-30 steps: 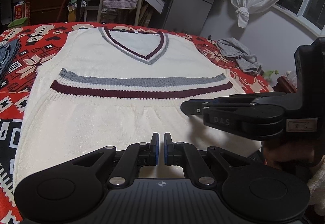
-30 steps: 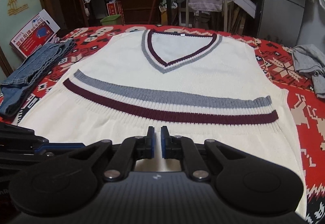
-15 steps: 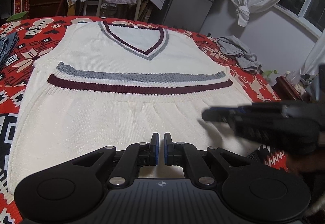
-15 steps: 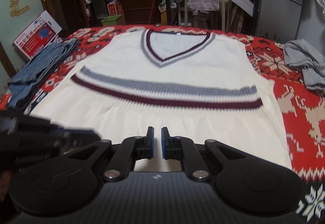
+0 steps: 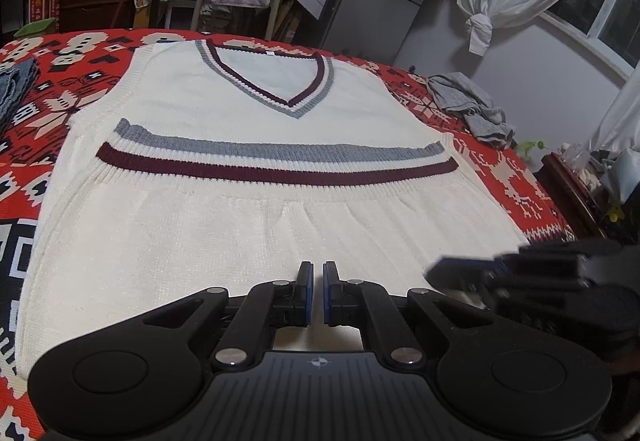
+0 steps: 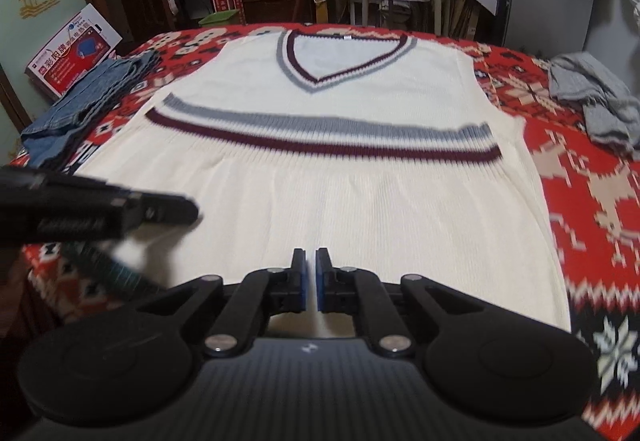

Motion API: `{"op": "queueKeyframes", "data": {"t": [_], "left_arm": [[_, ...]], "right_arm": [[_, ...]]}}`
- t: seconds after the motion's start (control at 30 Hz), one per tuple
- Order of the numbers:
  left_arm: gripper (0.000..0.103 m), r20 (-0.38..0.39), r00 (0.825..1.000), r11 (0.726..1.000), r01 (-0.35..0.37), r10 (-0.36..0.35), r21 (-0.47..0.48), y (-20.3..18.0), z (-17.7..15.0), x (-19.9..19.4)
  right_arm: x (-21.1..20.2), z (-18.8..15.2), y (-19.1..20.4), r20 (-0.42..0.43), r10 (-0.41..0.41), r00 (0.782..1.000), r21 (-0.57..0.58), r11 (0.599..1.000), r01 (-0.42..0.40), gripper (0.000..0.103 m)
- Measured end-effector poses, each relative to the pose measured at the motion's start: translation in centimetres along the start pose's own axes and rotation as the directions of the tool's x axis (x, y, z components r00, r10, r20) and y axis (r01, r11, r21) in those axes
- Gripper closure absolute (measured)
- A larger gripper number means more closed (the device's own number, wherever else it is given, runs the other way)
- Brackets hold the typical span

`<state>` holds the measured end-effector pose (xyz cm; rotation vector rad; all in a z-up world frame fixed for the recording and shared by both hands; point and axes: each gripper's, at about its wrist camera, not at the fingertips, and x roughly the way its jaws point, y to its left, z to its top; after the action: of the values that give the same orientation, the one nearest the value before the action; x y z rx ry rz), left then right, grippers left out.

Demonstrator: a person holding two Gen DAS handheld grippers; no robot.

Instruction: Fold clothes

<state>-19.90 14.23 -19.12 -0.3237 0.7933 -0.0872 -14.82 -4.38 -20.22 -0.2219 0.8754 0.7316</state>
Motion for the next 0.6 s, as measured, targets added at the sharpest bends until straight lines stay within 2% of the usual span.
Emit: {"op": "queueKeyframes", "data": {"t": [0.07, 0.27, 0.43, 0.6], "left_arm": [[0.098, -0.003, 1.0, 1.0, 0.009, -0.009, 0.004, -0.3, -0.1, -0.1], [0.098, -0.01, 0.999, 0.999, 0.033, -0.032, 0.014, -1.0, -0.5, -0.3], [0.098, -0.009, 0.999, 0.999, 0.034, -0.034, 0.015, -1.2, -0.5, -0.4], [0.098, -0.005, 1.0, 1.0, 0.027, -0.027, 0.012, -1.1, -0.3, -0.5]], "right_arm": [[-1.0, -0.9, 0.0, -0.012, 0.001, 1.0, 0.005, 1.0, -0.001, 0.098], [-1.6, -0.7, -0.5, 0.0, 0.006, 1.0, 0.019, 1.0, -0.006, 0.098], [0.1, 2.5, -2.2, 0.082, -0.047, 0.996, 0.045, 0.998, 0.043, 0.098], [3.5, 5.2, -3.2, 0.096, -0.036, 0.995, 0.047, 0.998, 0.032, 0.097]]}}
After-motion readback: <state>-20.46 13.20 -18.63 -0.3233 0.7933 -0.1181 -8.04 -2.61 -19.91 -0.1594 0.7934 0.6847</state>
